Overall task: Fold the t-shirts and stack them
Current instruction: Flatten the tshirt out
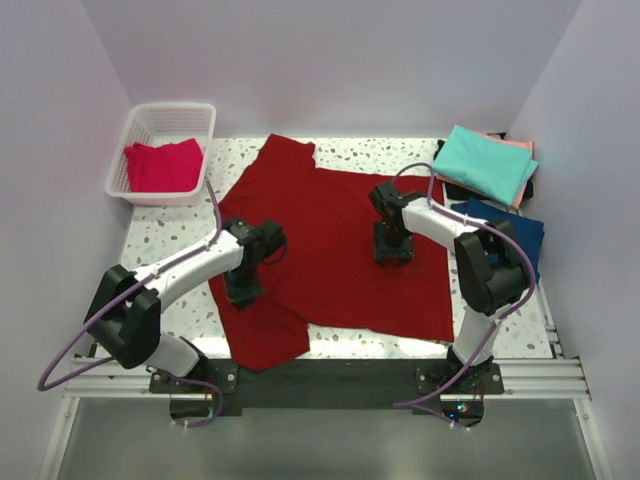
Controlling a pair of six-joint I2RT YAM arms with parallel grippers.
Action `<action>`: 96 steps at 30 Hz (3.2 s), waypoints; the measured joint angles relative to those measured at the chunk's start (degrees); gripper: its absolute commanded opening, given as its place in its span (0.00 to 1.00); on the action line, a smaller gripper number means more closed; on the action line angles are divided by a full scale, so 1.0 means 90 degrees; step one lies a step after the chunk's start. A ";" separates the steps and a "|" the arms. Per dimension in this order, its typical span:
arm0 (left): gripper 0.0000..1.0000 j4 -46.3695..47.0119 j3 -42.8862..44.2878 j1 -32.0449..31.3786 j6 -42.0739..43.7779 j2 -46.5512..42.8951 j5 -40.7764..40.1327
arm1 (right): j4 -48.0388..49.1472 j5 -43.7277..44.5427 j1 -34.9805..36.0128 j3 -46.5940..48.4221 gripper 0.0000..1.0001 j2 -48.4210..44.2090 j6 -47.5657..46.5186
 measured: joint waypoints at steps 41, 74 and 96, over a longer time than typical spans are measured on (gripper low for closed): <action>0.44 0.5275 0.8077 0.2810 0.4189 0.6800 -0.0267 | 0.1824 0.1030 -0.1013 0.3381 0.57 0.2314 -0.0699; 0.54 0.8876 0.8721 0.3230 0.4398 0.8366 0.1277 | 0.1707 0.1226 -0.1076 0.3983 0.57 0.2844 -0.0741; 0.41 0.8153 0.9151 0.3036 0.5394 0.8473 0.1532 | 0.1316 0.1217 -0.1377 0.4379 0.56 0.2844 -0.0219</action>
